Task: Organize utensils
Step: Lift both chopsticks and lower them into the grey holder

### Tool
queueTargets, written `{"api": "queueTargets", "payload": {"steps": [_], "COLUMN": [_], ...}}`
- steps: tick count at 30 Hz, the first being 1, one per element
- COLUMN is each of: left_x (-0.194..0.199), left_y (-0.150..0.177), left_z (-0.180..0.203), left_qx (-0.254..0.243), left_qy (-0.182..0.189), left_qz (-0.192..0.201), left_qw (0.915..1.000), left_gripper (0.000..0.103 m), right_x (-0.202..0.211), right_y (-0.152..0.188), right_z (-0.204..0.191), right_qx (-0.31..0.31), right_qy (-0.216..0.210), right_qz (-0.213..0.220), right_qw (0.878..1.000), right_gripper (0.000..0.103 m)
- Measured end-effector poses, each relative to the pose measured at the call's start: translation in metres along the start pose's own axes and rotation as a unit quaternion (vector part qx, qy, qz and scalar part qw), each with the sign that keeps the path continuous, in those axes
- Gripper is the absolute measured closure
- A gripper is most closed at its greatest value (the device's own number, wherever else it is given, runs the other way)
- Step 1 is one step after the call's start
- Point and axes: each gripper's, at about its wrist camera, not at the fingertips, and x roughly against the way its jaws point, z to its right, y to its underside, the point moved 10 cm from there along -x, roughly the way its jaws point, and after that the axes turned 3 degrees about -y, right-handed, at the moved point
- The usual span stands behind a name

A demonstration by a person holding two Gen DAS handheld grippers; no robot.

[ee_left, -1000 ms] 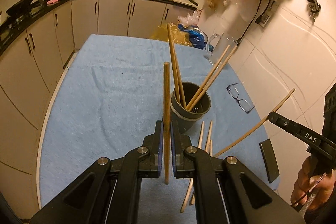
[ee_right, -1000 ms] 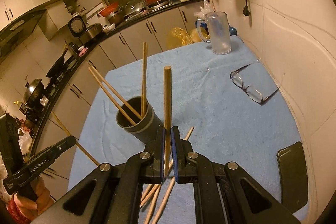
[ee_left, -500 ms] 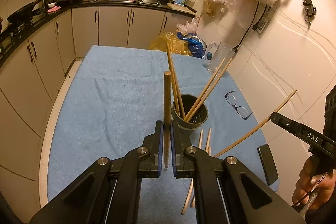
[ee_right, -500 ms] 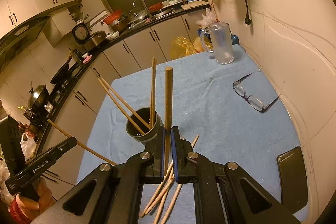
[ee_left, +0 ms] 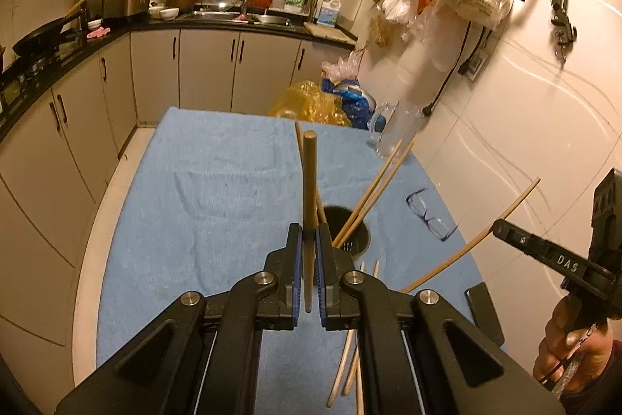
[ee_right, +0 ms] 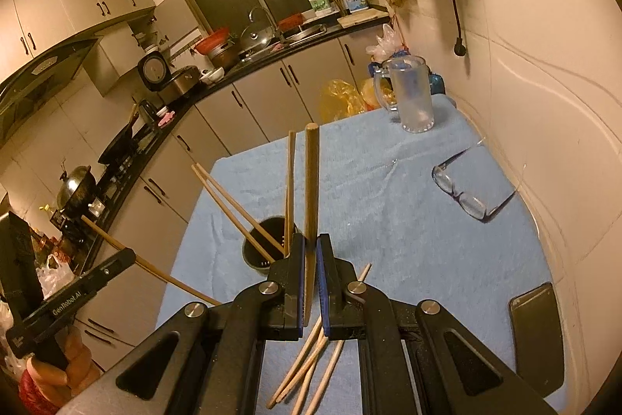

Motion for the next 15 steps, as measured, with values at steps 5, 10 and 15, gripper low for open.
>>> {"api": "queueTargets", "payload": {"steps": [5,10,15], "left_x": [0.009,0.018,0.016], "left_y": [-0.022,-0.046,-0.066], "left_z": [0.002,0.008,0.013], "left_qx": [0.002,0.004,0.010], "left_qy": [0.002,0.007,0.014], "left_qz": [0.019,0.040,0.049], "left_qw": [0.9998,0.9992,0.9987], "left_gripper": [0.097,0.097,0.097], "right_x": [0.003,0.004,0.004], "right_y": [-0.013,-0.032,-0.052], "right_z": [-0.004,-0.009,-0.018], "right_qx": [0.002,0.008,0.016], "right_qy": [-0.006,-0.013,-0.021], "right_qz": [0.006,0.013,0.025], "right_qw": [1.000,1.000,0.999], "right_gripper": [0.097,0.097,0.097]}}
